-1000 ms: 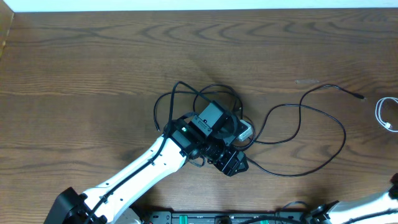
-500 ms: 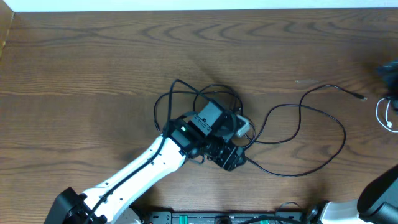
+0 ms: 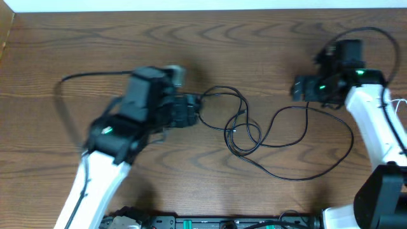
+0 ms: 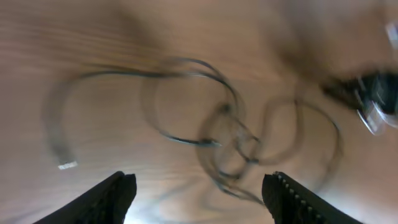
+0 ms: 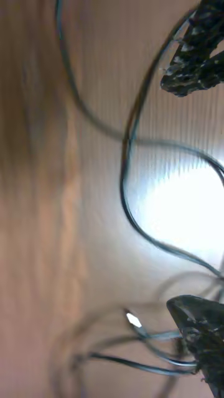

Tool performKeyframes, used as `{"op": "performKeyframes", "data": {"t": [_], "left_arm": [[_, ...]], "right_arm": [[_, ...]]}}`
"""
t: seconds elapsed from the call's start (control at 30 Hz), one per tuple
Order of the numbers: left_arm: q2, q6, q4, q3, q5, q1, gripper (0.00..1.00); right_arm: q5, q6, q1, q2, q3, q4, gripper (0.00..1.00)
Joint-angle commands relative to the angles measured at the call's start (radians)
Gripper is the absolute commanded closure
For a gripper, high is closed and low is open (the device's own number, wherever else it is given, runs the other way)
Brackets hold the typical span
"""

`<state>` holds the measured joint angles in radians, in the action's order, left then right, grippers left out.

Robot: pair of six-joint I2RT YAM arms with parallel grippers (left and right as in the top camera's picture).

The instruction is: Untangle cables

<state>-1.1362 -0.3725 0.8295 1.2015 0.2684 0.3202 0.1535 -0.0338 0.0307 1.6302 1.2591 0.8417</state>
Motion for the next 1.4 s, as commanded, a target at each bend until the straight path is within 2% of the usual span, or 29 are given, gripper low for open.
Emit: {"op": "performKeyframes", "data": {"t": [0.0,0.13,0.43,0.67,0.77,0.93,1.0,1.07,1.17,1.37], "left_arm": [[0.084,-0.034,0.06,0.011,-0.192,-0.095,0.29],[0.153,-0.033,0.142,0.011,-0.248,-0.171,0.29],[0.182,-0.032,0.217,0.011,-0.262,-0.192,0.29],[0.182,-0.032,0.221,0.011,-0.261,-0.192,0.29],[0.182,-0.032,0.224,0.011,-0.261,-0.192,0.28],[0.182,-0.032,0.225,0.011,-0.261,-0.192,0.29],[0.182,-0.032,0.226,0.011,-0.254,-0.192,0.29],[0.182,-0.033,0.229,0.011,-0.254,-0.192,0.29],[0.182,-0.033,0.236,0.011,-0.254,-0.192,0.29],[0.182,-0.033,0.24,0.011,-0.254,-0.192,0.29]], "right_arm": [[0.014,0.134,0.09,0.008,-0.015,0.015,0.01],[0.014,0.19,0.189,0.008,-0.034,0.008,0.01],[0.014,0.537,0.399,0.008,-0.158,-0.02,0.01],[0.014,0.589,0.462,0.008,-0.288,-0.134,0.01],[0.014,0.588,0.463,0.008,-0.332,-0.198,0.04],[0.015,0.566,0.461,0.008,-0.378,-0.318,0.19],[0.014,0.542,0.461,0.008,-0.388,-0.356,0.33],[0.014,0.525,0.461,0.008,-0.391,-0.383,0.56],[0.014,0.476,0.461,0.008,-0.391,-0.416,0.99],[-0.062,0.329,0.461,-0.007,-0.363,-0.51,0.99]]}}
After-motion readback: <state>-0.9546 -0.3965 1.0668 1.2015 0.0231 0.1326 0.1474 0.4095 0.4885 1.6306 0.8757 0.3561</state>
